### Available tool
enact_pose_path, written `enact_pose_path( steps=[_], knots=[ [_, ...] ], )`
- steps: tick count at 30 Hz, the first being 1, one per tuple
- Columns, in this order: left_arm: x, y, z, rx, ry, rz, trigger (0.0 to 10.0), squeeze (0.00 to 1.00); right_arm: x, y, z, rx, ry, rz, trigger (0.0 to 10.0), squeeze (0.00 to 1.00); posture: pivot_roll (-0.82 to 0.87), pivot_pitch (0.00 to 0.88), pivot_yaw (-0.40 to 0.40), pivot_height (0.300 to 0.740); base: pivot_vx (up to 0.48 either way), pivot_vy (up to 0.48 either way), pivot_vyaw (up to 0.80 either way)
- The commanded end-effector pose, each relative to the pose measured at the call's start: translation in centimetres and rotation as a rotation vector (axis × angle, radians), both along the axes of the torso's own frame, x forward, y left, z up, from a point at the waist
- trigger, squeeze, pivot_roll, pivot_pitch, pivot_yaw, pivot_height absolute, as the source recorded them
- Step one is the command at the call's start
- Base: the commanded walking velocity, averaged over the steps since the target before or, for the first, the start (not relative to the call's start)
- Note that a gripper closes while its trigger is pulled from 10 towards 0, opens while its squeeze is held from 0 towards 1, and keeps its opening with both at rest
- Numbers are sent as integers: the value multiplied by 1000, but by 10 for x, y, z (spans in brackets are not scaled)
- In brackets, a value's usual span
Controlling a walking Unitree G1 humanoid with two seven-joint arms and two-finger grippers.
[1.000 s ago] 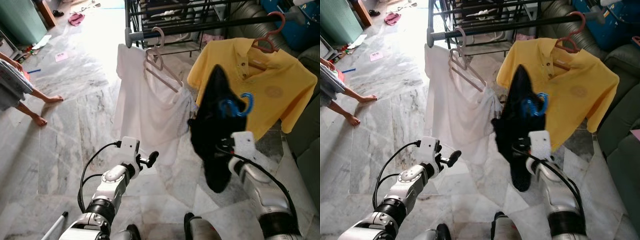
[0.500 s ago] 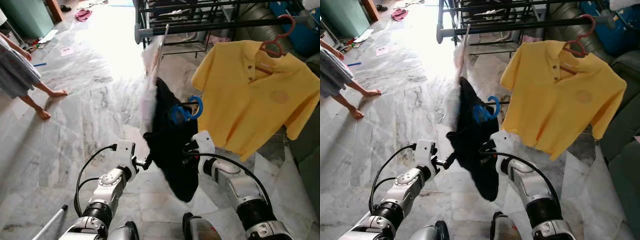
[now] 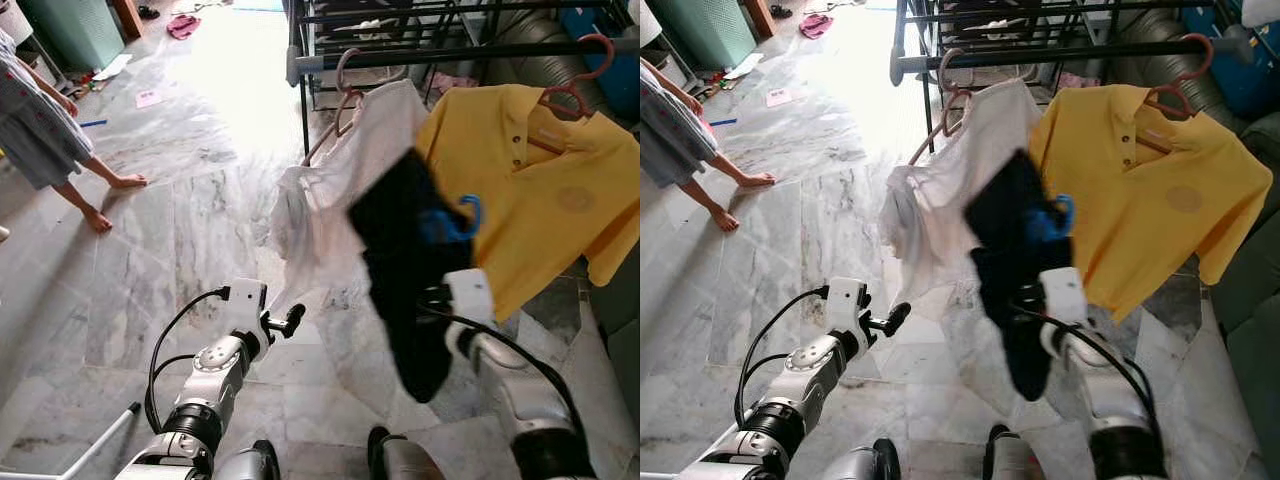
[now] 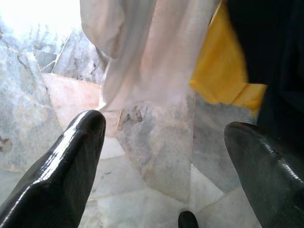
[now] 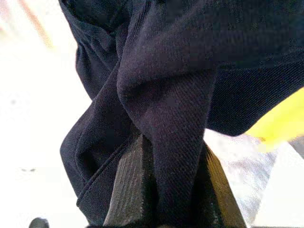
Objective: Hang hanger
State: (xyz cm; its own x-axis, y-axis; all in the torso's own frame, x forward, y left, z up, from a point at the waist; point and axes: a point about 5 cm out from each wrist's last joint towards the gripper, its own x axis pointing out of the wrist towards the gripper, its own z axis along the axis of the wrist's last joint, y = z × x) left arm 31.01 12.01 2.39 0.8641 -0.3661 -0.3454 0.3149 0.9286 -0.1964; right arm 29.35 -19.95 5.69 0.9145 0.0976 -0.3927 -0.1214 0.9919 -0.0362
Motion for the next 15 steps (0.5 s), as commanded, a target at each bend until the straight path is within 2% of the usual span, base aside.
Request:
enact_pose_path(
  steps=[1,10,15],
  knots=[
    [-2,4,-2,3,-3,7,10000,0,0,3,5,11,-43,-7,10000,0,-238,199,62,740,0,0,0],
    [-1,2,2,-15,-30,-16,10000,0,-3,3,7,5,-47,-34,10000,0,-245,206,64,740,0,0,0],
    [-2,2,1,-19,-38,-13,10000,0,-6,5,5,7,-48,-47,10000,0,-242,208,60,740,267,0,0]
  ],
)
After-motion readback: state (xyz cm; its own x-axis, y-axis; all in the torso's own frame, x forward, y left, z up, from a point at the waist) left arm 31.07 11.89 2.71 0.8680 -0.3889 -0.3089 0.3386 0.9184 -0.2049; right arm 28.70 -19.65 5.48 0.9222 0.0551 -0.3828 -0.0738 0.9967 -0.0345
